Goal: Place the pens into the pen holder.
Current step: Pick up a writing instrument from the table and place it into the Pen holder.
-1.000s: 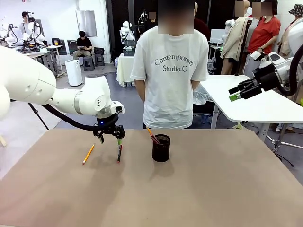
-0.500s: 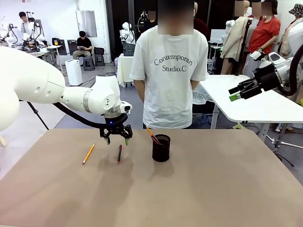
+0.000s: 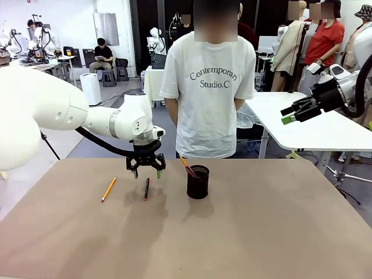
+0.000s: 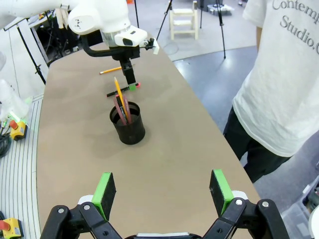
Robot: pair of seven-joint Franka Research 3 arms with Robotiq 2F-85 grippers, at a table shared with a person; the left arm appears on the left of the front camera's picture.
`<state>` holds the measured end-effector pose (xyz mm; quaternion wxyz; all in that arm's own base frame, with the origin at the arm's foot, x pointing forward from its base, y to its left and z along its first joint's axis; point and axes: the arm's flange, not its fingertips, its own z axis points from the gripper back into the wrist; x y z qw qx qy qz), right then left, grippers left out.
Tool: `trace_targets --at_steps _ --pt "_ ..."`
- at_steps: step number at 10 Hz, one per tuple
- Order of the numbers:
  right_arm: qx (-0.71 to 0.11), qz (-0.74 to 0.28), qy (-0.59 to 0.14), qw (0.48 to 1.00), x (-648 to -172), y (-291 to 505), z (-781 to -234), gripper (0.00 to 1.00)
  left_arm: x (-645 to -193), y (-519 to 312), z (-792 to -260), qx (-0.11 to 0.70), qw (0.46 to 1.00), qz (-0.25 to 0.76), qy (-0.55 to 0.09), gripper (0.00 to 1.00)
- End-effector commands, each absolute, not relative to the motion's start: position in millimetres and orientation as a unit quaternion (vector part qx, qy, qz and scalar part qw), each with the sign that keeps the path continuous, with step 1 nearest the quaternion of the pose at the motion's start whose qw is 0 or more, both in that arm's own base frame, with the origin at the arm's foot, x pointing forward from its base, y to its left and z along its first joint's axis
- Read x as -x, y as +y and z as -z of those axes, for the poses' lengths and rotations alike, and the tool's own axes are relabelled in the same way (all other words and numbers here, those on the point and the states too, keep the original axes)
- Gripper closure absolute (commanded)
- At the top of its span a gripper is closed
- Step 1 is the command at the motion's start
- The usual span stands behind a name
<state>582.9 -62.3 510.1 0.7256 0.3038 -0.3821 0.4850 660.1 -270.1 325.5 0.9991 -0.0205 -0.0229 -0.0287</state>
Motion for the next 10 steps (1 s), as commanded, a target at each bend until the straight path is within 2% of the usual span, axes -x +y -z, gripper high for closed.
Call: trace_targets --at_steps 1,4,10 --pt "-0.302 -0.486 -0.383 0.725 -584 -61 -512 0.0 -664 -269 -318 0.007 0.999 0.009 -0.037 0.0" --pt "-0.302 -0.486 -0.383 0.725 -584 -61 -512 0.0 -663 -257 -311 0.003 0.997 0.014 -0.075 0.0" --pt "-0.302 -0.486 -0.383 0.725 -584 -61 -512 0.0 -662 -254 -306 -0.004 0.998 0.013 -0.059 0.0"
